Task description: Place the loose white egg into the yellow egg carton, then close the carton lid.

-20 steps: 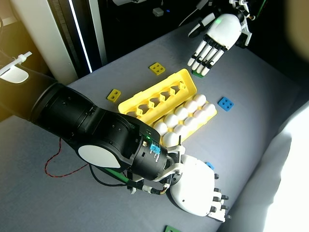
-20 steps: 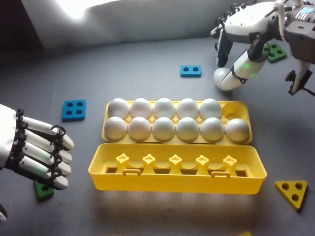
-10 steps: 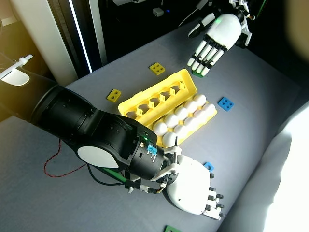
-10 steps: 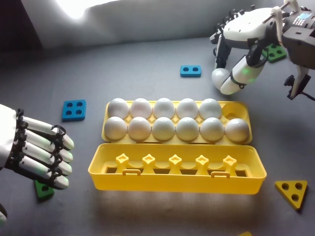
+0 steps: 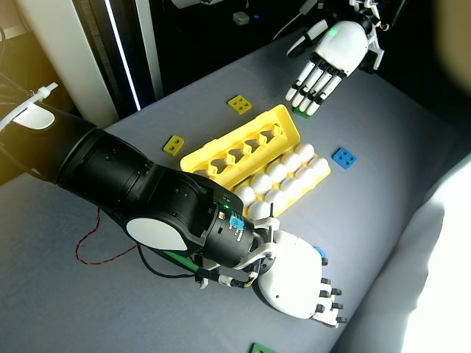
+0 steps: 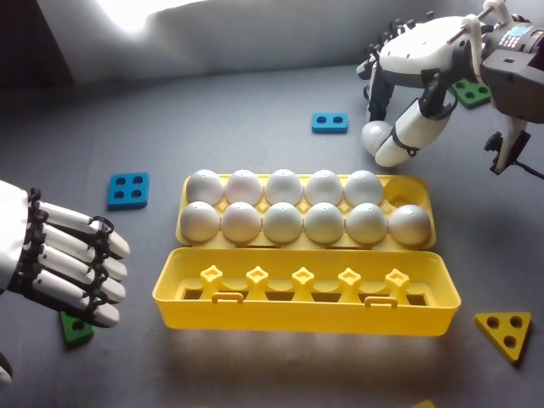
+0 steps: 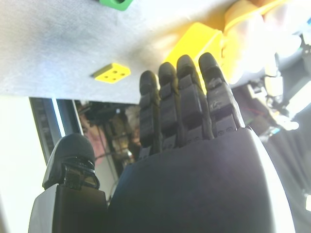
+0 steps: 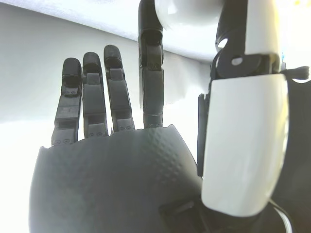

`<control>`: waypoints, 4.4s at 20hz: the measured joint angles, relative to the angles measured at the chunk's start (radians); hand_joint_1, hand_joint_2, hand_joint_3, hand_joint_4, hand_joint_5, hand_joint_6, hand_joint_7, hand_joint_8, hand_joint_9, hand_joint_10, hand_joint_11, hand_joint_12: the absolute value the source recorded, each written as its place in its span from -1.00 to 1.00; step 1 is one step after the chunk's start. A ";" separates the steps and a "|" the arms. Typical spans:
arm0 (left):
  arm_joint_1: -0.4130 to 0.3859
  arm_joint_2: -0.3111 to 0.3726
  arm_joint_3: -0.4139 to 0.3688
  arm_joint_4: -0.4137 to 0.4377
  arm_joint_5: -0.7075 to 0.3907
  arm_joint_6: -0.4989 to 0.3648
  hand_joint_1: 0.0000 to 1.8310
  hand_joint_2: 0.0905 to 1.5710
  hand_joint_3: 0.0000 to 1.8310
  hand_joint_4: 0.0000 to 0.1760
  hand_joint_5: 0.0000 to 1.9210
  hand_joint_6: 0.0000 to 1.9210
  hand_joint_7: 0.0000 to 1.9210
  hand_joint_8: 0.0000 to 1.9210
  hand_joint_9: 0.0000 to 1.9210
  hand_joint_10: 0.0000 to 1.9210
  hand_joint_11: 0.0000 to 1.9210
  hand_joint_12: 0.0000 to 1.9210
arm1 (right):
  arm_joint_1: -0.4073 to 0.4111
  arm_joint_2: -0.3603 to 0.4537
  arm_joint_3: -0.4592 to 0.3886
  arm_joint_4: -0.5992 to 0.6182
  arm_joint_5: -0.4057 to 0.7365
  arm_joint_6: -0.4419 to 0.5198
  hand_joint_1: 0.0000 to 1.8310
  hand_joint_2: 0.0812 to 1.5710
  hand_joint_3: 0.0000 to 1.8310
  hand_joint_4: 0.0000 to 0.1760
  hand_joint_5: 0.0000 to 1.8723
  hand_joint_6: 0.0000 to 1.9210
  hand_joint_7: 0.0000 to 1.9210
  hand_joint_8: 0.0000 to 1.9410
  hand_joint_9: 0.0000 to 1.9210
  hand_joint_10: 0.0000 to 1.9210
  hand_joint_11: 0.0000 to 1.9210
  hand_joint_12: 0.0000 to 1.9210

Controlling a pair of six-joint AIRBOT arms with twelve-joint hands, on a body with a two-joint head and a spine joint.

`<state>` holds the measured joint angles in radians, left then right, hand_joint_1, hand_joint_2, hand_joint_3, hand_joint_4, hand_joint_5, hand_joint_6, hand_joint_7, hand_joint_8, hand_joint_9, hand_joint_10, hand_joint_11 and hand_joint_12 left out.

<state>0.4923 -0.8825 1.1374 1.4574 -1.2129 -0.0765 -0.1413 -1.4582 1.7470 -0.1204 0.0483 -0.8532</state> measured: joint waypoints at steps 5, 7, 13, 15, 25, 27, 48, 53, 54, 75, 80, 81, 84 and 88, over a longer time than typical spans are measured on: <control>0.000 -0.001 0.000 0.000 0.000 0.000 -1.00 0.56 -1.00 -1.00 -0.63 -1.00 -0.67 -1.00 -0.73 -1.00 -1.00 -0.55 | 0.000 0.000 0.000 0.000 0.000 0.000 0.02 0.06 -1.00 -0.51 0.09 -1.00 -0.65 -1.00 -0.77 -1.00 -1.00 -0.56; 0.000 -0.001 0.000 0.000 0.000 0.000 -1.00 0.55 -1.00 -1.00 -0.62 -1.00 -0.66 -1.00 -0.73 -1.00 -1.00 -0.56 | 0.000 0.000 0.000 0.000 0.000 0.000 0.07 0.11 -1.00 -0.59 0.12 -0.99 -0.66 -0.99 -0.79 -0.99 -1.00 -0.67; 0.000 -0.001 0.000 0.000 0.000 0.000 -1.00 0.58 -1.00 -1.00 -0.62 -1.00 -0.67 -1.00 -0.73 -0.99 -1.00 -0.59 | 0.000 0.000 0.000 0.000 0.006 0.000 0.22 0.25 -1.00 0.08 0.30 -0.41 -0.65 -1.00 -0.75 -0.99 -1.00 -0.82; 0.000 -0.001 0.000 0.000 0.000 0.000 -1.00 0.58 -1.00 -1.00 -0.62 -1.00 -0.67 -1.00 -0.73 -1.00 -1.00 -0.57 | 0.000 0.000 0.000 0.000 0.006 0.000 0.20 0.26 -1.00 0.39 0.29 -0.38 -0.64 -1.00 -0.72 -1.00 -1.00 -0.72; 0.000 -0.001 0.000 0.002 0.000 0.000 -1.00 0.58 -1.00 -1.00 -0.59 -1.00 -0.64 -1.00 -0.71 -1.00 -1.00 -0.50 | 0.014 0.164 -0.204 -0.001 0.023 -0.016 0.22 0.25 -1.00 -0.17 0.31 -0.42 -0.63 -1.00 -0.72 -1.00 -1.00 -0.73; 0.000 -0.001 0.000 0.000 0.000 -0.001 -1.00 0.57 -1.00 -1.00 -0.59 -1.00 -0.64 -1.00 -0.71 -1.00 -1.00 -0.53 | 0.026 0.198 -0.248 -0.002 0.039 -0.016 0.23 0.25 -1.00 -0.49 0.32 -0.44 -0.62 -1.00 -0.72 -1.00 -1.00 -0.69; 0.000 -0.001 -0.003 0.002 0.001 -0.004 -1.00 0.58 -1.00 -1.00 -0.61 -1.00 -0.66 -1.00 -0.73 -1.00 -1.00 -0.58 | -0.095 0.307 -0.416 0.336 0.206 -0.173 0.18 0.27 -1.00 1.00 0.26 -0.33 -0.62 -1.00 -0.71 -1.00 -1.00 -0.74; 0.000 -0.001 -0.003 0.002 0.000 -0.004 -1.00 0.58 -1.00 -1.00 -0.59 -1.00 -0.64 -1.00 -0.71 -1.00 -1.00 -0.54 | -0.093 0.293 -0.418 0.423 0.206 -0.173 0.17 0.28 -1.00 0.97 0.23 -0.28 -0.63 -1.00 -0.72 -1.00 -1.00 -0.76; 0.000 -0.001 -0.003 0.002 0.000 -0.004 -1.00 0.58 -1.00 -1.00 -0.59 -1.00 -0.63 -1.00 -0.71 -1.00 -1.00 -0.54 | -0.091 0.293 -0.419 0.427 0.203 -0.174 0.17 0.28 -1.00 0.99 0.23 -0.28 -0.63 -1.00 -0.72 -1.00 -1.00 -0.77; 0.000 -0.001 -0.005 0.002 0.000 -0.004 -1.00 0.56 -1.00 -1.00 -0.58 -1.00 -0.61 -1.00 -0.69 -1.00 -1.00 -0.48 | -0.111 0.286 -0.420 0.439 0.202 -0.177 0.17 0.27 -1.00 1.00 0.25 -0.31 -0.59 -0.99 -0.66 -0.99 -1.00 -0.49; 0.000 -0.001 -0.007 0.002 0.000 -0.004 -1.00 0.58 -1.00 -1.00 -0.57 -1.00 -0.61 -1.00 -0.69 -1.00 -1.00 -0.50 | -0.111 0.286 -0.420 0.439 0.202 -0.180 0.18 0.26 -1.00 0.99 0.26 -0.34 -0.59 -1.00 -0.67 -1.00 -1.00 -0.54; 0.000 -0.001 -0.008 0.002 0.000 -0.004 -1.00 0.57 -1.00 -1.00 -0.57 -1.00 -0.61 -1.00 -0.68 -1.00 -1.00 -0.48 | -0.111 0.286 -0.420 0.439 0.202 -0.180 0.17 0.27 -1.00 1.00 0.24 -0.30 -0.60 -1.00 -0.67 -1.00 -1.00 -0.53; 0.000 -0.001 -0.008 0.002 0.000 -0.004 -1.00 0.58 -1.00 -1.00 -0.59 -1.00 -0.63 -1.00 -0.71 -1.00 -1.00 -0.55 | -0.111 0.286 -0.420 0.439 0.202 -0.185 0.17 0.27 -1.00 1.00 0.24 -0.30 -0.61 -1.00 -0.70 -1.00 -1.00 -0.69; 0.000 -0.001 -0.012 0.002 0.000 -0.004 -1.00 0.58 -1.00 -1.00 -0.58 -1.00 -0.62 -1.00 -0.69 -1.00 -1.00 -0.51 | -0.111 0.286 -0.420 0.439 0.201 -0.190 0.01 0.09 -1.00 0.37 0.07 -0.99 -0.61 -1.00 -0.68 -1.00 -1.00 -0.55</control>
<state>0.4919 -0.8833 1.1255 1.4590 -1.2125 -0.0807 -0.2527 -1.1725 1.3273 0.3183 0.2493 -1.0428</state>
